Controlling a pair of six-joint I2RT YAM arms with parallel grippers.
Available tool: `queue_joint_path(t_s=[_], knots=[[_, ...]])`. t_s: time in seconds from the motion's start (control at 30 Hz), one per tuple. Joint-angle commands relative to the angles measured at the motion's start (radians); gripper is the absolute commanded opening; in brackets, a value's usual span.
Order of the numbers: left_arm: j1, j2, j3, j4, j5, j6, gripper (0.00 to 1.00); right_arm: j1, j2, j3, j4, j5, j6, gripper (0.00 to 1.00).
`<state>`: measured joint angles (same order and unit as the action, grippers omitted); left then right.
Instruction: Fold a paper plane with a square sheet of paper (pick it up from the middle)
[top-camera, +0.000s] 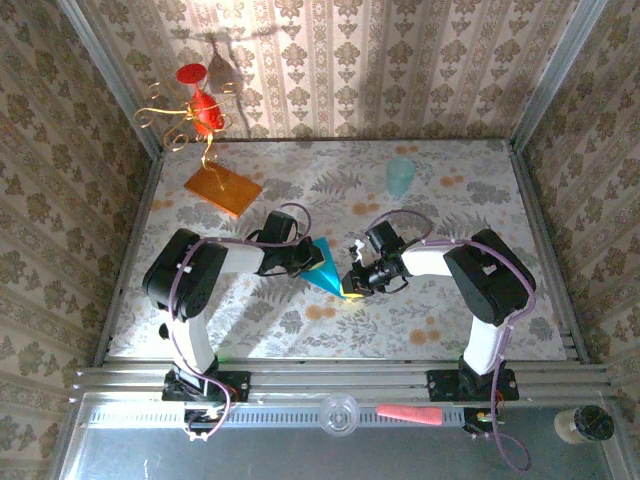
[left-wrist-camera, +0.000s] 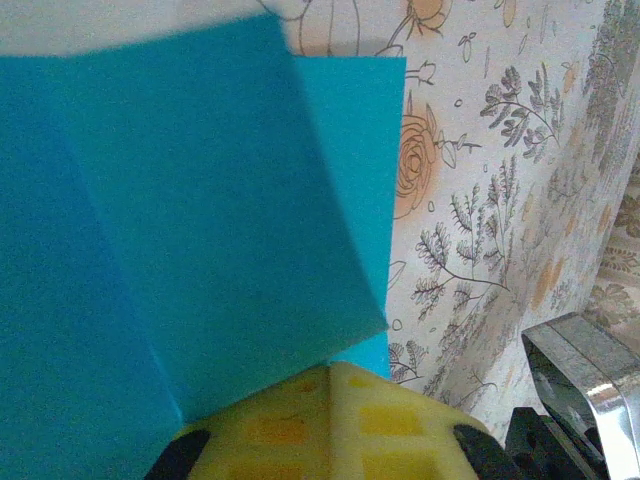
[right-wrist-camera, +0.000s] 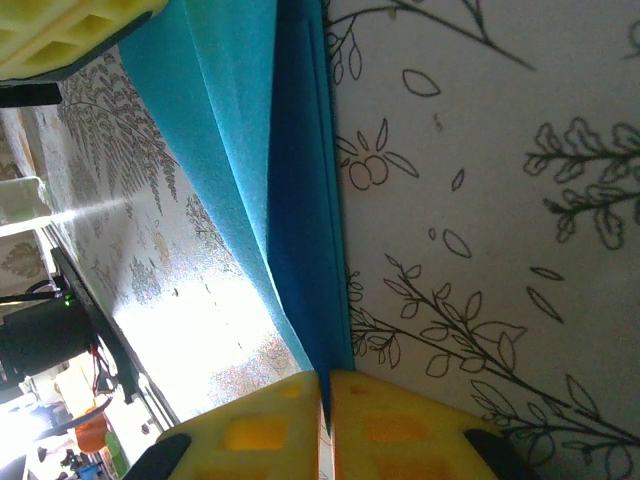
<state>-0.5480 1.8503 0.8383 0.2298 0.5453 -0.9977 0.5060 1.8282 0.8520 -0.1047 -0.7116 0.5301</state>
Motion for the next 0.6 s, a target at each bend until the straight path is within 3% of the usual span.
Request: queue_joint_path(t_s=[0.0,0.57], knots=[[0.016,0.010,-0.005,-0.060,-0.036,0.025,0.07,-0.004,0.045,-0.021,-0.118,0.062,-0.001,0.13],[0.017,0.077,0.006,-0.192,-0.083,0.054,0.06,-0.006,-0.006,-0.023,-0.134,0.043,0.008,0.15]])
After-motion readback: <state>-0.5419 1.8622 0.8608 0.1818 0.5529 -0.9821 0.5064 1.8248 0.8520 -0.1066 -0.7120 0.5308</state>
